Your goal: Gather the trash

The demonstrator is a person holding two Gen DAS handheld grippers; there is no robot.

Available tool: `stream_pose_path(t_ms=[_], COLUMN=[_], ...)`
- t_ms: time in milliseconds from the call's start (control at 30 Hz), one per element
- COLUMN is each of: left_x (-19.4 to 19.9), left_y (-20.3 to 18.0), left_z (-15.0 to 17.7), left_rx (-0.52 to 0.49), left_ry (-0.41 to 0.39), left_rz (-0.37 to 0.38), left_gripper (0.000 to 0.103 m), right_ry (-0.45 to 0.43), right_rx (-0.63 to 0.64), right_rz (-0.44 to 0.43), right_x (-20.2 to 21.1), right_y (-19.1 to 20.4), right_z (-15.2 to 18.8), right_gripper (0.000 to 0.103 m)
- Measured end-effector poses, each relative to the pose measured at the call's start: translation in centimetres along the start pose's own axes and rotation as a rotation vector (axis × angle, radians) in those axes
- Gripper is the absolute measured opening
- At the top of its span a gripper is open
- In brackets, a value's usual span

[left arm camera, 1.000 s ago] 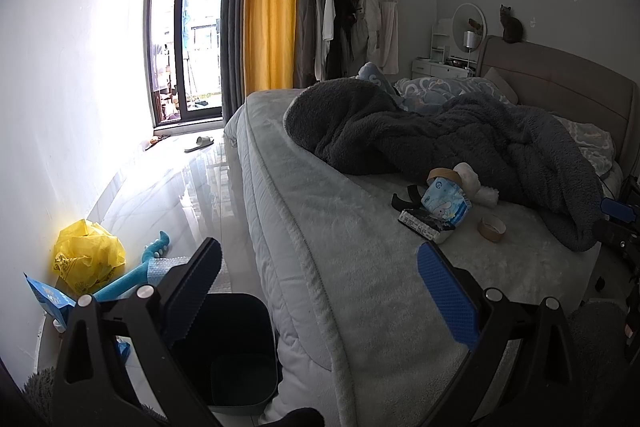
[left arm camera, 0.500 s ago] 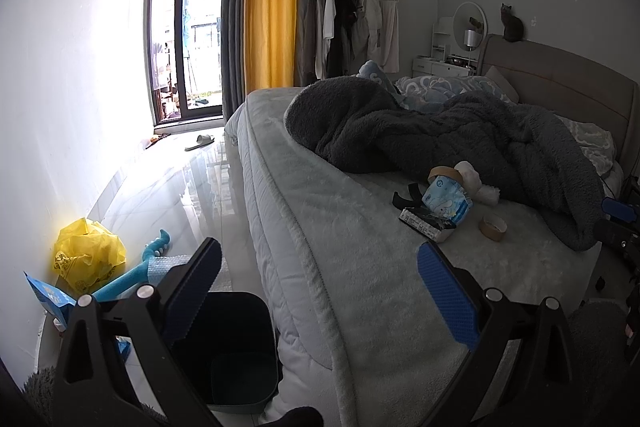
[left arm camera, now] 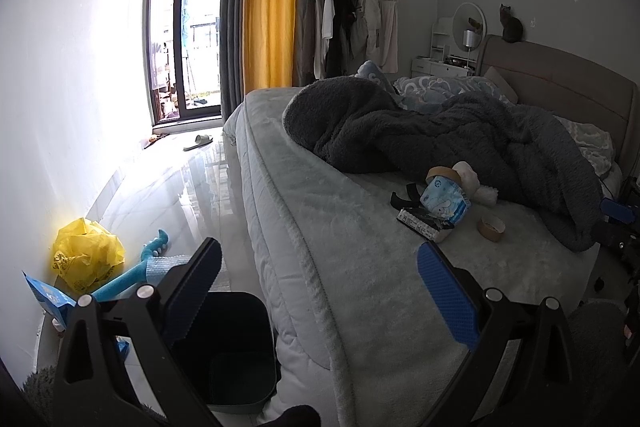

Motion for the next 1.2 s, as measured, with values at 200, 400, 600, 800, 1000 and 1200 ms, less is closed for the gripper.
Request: stream_pose_path(t_ms=[200, 400, 600, 800, 1000, 1200], left_x=[0.0, -0.1, -0.4, -0.5, -0.9, -1.4], left_y=[0.0, 0.0, -0.5, -0.9, -1.2, -1.4], left_z=[0.0, 0.1, 0.3, 0.3, 0.1, -0.5], left_rx=[0.002, -0.003, -0.012, -0.027, -0.037, -0.038], left_ry=[0.002, 0.007, 0.027, 0.036, 0.054, 0.065], left_rz=[0.001, -0.005, 0.026, 0.043, 0.075, 0.104], left_gripper=[0.1, 0.1, 0.1, 0.1, 0.1, 0.1], right_ry=[0.003, 0.016, 0.025, 0.02, 0.04, 0.096], right_rx=[0.003, 0.009, 0.011, -0.011, -0.023, -0.023], right_rz=[0.001, 0.006, 0.005, 0.009, 0.014, 0.002], right_x=[0.0, -0.2, -0.3, -0.2, -1.5, -3.6], right_y=[0.0, 0.1, 0.1, -0.4, -1.1, -1.5], right_z=[0.0, 0.2, 0.3, 0.3, 0.2, -0.1], right_gripper=[0.1, 0.1, 0.1, 0.1, 0.1, 0.1])
Point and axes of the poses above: each gripper's, at about its wrist camera, not at the fingertips, and x roughly against the way its jaws point, y to its left, z to its underside, the point moved 10 cm from there along -x, roughly the way its jaws point, and after that the axes turned 2 degrees about x, right-handed, at the moved point
